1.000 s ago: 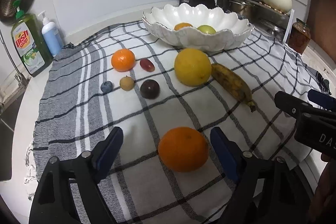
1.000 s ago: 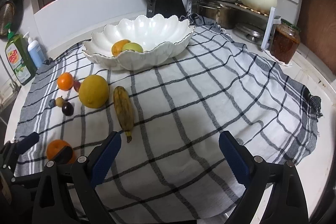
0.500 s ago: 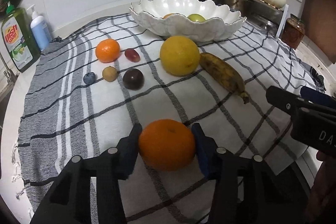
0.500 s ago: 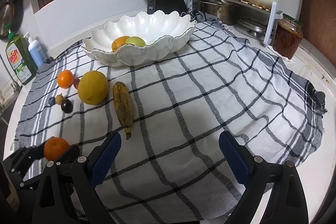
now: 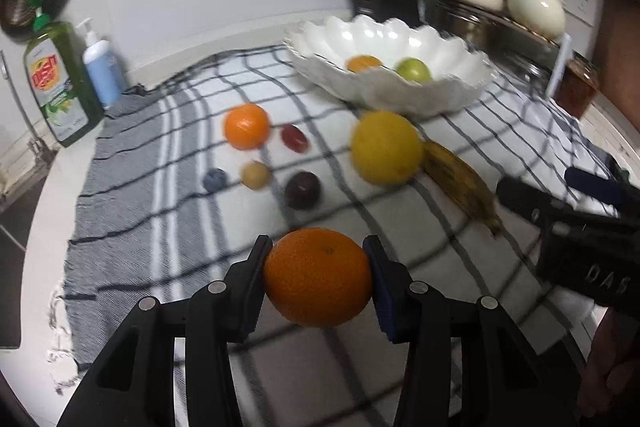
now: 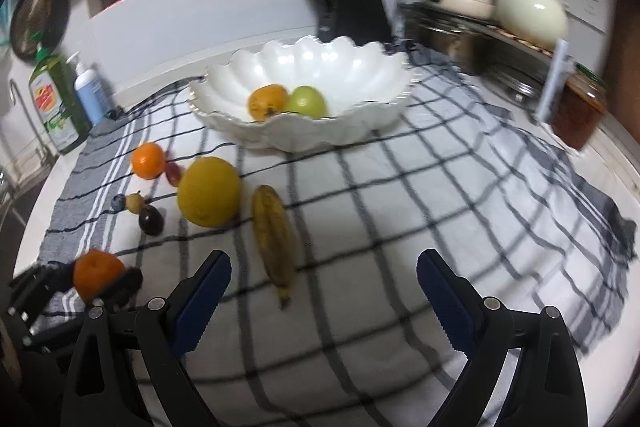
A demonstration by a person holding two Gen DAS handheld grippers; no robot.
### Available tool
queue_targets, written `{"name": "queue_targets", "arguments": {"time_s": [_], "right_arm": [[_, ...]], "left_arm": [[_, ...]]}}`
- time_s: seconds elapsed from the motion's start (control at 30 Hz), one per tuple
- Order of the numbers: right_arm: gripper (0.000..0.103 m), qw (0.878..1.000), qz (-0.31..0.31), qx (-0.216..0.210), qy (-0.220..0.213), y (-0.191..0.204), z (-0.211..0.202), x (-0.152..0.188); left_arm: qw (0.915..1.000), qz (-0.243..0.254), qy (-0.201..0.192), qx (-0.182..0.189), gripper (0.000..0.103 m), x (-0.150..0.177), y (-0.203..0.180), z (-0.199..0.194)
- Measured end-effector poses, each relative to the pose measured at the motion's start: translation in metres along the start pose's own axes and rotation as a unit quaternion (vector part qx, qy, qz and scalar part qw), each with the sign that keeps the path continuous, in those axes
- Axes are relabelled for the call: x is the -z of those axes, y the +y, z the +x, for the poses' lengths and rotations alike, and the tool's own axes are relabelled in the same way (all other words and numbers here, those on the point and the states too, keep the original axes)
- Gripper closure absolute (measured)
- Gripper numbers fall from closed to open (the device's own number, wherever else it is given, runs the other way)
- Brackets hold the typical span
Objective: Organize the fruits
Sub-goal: 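Grasp the banana with the right tool while the left tool holds the orange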
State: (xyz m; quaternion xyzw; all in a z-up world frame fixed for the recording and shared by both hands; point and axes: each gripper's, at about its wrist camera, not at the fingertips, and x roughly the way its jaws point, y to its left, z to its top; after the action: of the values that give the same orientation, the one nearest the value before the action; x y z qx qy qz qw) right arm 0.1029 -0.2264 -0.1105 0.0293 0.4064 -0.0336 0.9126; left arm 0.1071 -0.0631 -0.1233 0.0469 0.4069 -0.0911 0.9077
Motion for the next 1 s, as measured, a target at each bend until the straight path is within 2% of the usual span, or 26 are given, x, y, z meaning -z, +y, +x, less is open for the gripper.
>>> {"name": "queue_targets", "arguments": {"time_s": [0.13, 0.27, 0.43, 0.57, 1.0], "right_arm": [[0.013, 1.000, -0.017, -0.005, 0.007, 0.012, 0.020, -0.007], [0.035, 0.999, -0.019, -0.021, 0.030, 0.016, 0.042, -0.011], [0.055, 0.998, -0.018, -0.036, 0.055, 0.020, 0.061, -0.008], [0.072, 0.998, -0.022, -0.041, 0.049, 0.023, 0.062, -0.006], [0.074, 0.999, -0.013, -0.037, 0.023, 0.017, 0.037, -0.013]], "left_arm": [[0.9997, -0.015, -0.003, -0.018, 0.057, -0.009, 0.014, 0.005], [0.9994, -0.023, -0.002, -0.027, 0.057, -0.014, 0.022, 0.010], [0.9993, -0.026, 0.001, -0.028, 0.057, -0.015, 0.024, 0.013], [0.9992, -0.027, 0.002, -0.027, 0.057, -0.014, 0.025, 0.014], [0.9994, -0.023, -0.009, -0.024, 0.057, -0.022, 0.020, 0.004]]}}
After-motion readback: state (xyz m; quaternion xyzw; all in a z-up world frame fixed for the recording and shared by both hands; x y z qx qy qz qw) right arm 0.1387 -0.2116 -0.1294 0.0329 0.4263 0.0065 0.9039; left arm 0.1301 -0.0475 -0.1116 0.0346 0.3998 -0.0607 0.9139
